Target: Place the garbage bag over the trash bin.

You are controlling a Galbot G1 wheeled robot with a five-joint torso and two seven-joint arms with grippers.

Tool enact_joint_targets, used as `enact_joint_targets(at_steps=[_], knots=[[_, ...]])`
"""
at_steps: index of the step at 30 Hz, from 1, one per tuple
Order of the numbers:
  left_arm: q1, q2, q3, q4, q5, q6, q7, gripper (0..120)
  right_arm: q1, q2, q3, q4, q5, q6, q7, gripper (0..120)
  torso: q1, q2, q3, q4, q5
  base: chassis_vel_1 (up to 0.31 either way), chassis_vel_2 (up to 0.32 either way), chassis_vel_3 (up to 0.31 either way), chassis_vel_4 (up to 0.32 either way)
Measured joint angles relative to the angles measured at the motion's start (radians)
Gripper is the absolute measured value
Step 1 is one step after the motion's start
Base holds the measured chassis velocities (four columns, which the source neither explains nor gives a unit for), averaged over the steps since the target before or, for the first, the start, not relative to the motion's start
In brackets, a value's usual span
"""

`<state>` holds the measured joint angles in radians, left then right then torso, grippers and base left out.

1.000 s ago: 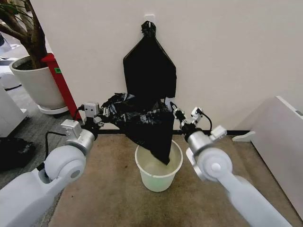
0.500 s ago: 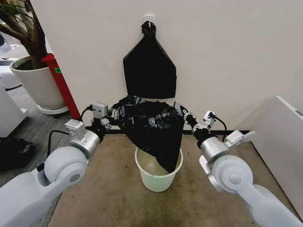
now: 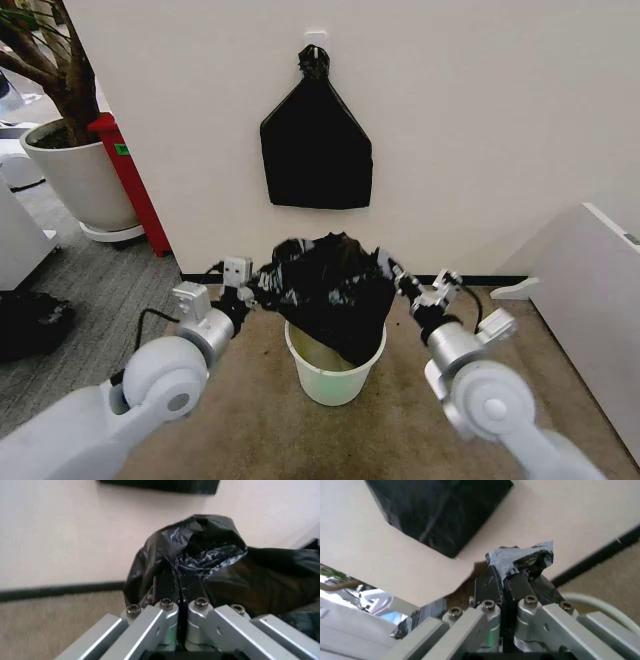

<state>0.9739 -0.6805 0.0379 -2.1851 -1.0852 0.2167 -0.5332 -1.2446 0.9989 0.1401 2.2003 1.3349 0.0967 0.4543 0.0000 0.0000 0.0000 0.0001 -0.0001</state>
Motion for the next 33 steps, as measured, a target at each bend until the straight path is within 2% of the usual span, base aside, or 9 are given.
enact_joint_targets(at_steps=[3, 8, 13, 19, 28, 33], knots=[[0.042, -0.022, 0.007, 0.019, 0.007, -0.003, -0.03, 0, -0.054, 0.017, -0.009, 0.005, -0.031, 0.002, 0.0, 0, 0.0, 0.0, 0.0, -0.0003, 0.0001, 0.0, 0.0, 0.0, 0.0], [0.108, -0.025, -0.008, 0.003, 0.013, -0.007, -0.053, 0, -0.095, 0.018, -0.009, 0.03, -0.048, 0.005, 0.006, 0, 0.0, 0.0, 0.0, -0.0001, -0.0001, 0.0, 0.0, 0.0, 0.0], [0.241, -0.018, -0.08, -0.073, -0.002, -0.011, -0.098, 0, -0.122, 0.0, 0.004, 0.084, -0.047, 0.007, 0.048, 0, 0.0, 0.0, 0.0, 0.0001, 0.0001, 0.0, 0.0, 0.0, 0.0], [0.332, -0.017, -0.124, -0.133, 0.0, -0.015, -0.12, 0, -0.171, -0.007, 0.006, 0.131, -0.06, -0.003, 0.087, 0, 0.0, 0.0, 0.0, 0.0, 0.0002, 0.0, 0.0, 0.0, 0.0], [0.372, -0.053, -0.113, -0.152, 0.0, -0.017, -0.148, 0, -0.271, 0.019, 0.024, 0.164, -0.124, -0.018, 0.159, 0, 0.0, 0.0, 0.0, -0.0002, 0.0001, 0.0, 0.0, 0.0, 0.0], [0.376, -0.082, -0.1, -0.097, 0.018, -0.018, -0.15, 0, -0.324, 0.061, 0.024, 0.126, -0.166, -0.033, 0.191, 0, 0.0, 0.0, 0.0, -0.0002, 0.0001, 0.0, 0.0, 0.0, 0.0]])
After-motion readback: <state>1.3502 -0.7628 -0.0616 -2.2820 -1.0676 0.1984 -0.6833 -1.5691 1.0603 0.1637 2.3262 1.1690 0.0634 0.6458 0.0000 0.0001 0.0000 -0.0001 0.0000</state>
